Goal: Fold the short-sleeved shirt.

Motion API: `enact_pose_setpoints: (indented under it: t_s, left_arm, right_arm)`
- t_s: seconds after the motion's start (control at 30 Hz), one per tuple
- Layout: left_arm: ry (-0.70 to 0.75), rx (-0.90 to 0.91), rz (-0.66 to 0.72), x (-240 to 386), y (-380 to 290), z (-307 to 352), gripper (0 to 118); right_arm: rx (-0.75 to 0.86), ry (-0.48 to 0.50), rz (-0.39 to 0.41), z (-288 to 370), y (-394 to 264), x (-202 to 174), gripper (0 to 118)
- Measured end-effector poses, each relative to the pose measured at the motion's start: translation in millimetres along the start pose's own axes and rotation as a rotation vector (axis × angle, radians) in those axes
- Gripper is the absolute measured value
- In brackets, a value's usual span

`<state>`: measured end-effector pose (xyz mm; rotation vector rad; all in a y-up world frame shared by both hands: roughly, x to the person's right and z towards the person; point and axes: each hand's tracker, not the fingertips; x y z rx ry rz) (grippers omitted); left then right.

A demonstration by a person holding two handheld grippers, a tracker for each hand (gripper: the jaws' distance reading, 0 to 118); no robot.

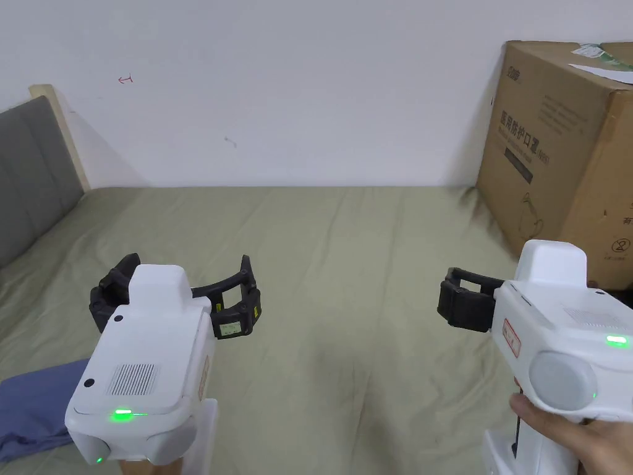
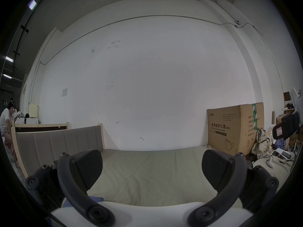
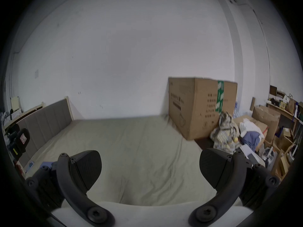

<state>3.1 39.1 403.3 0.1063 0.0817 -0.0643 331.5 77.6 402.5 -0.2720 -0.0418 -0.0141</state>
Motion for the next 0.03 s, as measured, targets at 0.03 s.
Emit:
enact_pose_setpoints:
  t_s: [0.03]
  left_arm:
    - [-0.001,0.000,-0.001,0.2,-0.1,-0.1,118]
  right_arm:
    - [0.044,-0.001,0.005,1.8,-3.0,-0.3,117]
